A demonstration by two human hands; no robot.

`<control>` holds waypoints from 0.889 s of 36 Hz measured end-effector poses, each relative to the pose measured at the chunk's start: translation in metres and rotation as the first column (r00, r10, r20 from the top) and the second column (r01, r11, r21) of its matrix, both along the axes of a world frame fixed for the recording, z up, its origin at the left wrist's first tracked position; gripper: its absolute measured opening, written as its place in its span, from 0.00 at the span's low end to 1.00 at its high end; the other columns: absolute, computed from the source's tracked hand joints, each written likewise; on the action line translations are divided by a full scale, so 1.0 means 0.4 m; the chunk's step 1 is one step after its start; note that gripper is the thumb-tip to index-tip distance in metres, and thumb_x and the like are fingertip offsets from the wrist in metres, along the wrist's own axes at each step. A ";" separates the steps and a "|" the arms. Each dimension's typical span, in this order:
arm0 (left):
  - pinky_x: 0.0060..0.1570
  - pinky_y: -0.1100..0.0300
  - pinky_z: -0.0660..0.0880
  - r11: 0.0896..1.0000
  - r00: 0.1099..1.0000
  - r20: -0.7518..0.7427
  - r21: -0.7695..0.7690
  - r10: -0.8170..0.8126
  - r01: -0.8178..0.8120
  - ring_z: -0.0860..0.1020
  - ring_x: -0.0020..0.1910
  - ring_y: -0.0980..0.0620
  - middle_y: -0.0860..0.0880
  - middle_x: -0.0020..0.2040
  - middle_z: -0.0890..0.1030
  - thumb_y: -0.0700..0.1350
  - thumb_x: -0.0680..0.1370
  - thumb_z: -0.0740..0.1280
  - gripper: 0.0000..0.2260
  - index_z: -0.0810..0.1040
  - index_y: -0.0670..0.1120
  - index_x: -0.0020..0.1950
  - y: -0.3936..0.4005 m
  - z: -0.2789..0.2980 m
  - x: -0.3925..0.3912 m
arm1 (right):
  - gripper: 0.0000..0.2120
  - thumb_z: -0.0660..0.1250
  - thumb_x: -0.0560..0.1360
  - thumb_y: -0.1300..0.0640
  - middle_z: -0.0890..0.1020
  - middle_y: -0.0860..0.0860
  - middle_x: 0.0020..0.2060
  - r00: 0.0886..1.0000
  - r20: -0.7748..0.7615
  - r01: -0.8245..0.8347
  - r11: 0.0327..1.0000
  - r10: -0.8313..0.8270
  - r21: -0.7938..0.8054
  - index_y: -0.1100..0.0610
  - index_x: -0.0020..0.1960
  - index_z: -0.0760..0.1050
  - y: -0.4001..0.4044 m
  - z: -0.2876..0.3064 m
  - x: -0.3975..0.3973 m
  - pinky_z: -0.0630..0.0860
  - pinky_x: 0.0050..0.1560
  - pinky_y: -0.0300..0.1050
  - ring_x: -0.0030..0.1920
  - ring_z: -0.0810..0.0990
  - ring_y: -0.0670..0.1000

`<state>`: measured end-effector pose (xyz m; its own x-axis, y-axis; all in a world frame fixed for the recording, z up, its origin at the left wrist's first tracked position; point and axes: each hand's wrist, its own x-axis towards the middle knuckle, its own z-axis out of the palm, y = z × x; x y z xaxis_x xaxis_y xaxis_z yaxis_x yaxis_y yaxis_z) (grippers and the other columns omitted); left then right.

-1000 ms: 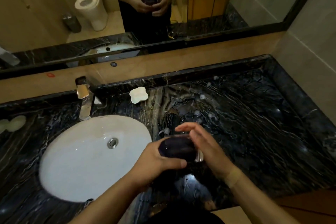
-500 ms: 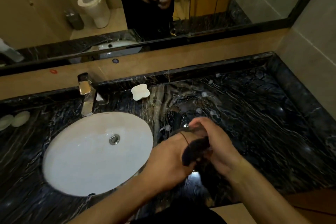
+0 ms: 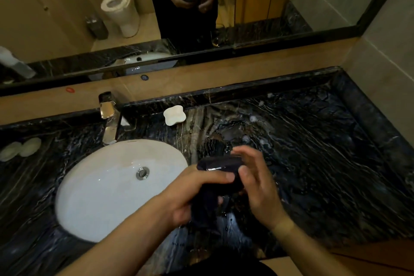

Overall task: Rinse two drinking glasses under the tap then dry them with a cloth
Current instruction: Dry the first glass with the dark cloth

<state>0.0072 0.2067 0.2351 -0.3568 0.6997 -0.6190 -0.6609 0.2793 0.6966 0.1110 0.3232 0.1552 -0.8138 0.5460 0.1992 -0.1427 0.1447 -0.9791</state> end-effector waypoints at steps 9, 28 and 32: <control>0.52 0.59 0.79 0.934 0.320 -0.891 -0.245 -0.323 0.262 0.81 0.56 0.58 0.61 0.58 0.81 0.49 0.70 0.73 0.23 0.74 0.63 0.63 0.000 -0.044 0.046 | 0.13 0.60 0.80 0.47 0.78 0.51 0.33 0.942 0.335 0.153 0.864 0.019 -0.480 0.55 0.49 0.79 0.025 0.052 -0.024 0.64 0.20 0.39 0.26 0.74 0.48; 0.26 0.63 0.75 0.994 0.994 0.095 -0.106 0.046 -0.036 0.78 0.34 0.51 0.41 0.45 0.80 0.34 0.69 0.75 0.16 0.83 0.39 0.56 0.028 -0.027 0.028 | 0.10 0.60 0.78 0.47 0.82 0.45 0.53 0.993 0.017 0.117 0.985 -0.116 -0.124 0.48 0.55 0.76 -0.007 0.000 0.014 0.75 0.53 0.35 0.55 0.81 0.48; 0.36 0.56 0.79 0.995 0.974 -0.222 -0.098 -0.049 0.027 0.80 0.33 0.49 0.45 0.41 0.84 0.34 0.68 0.77 0.16 0.84 0.43 0.53 0.034 -0.029 0.063 | 0.10 0.60 0.76 0.48 0.83 0.48 0.45 0.957 0.051 0.291 0.949 -0.286 -0.122 0.49 0.46 0.79 0.000 0.000 -0.011 0.77 0.48 0.41 0.47 0.81 0.49</control>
<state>0.0322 0.2204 0.2234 -0.4678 0.6580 -0.5901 -0.4791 0.3722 0.7949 0.1066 0.3230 0.1551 -0.6225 0.7775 0.0890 -0.0810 0.0491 -0.9955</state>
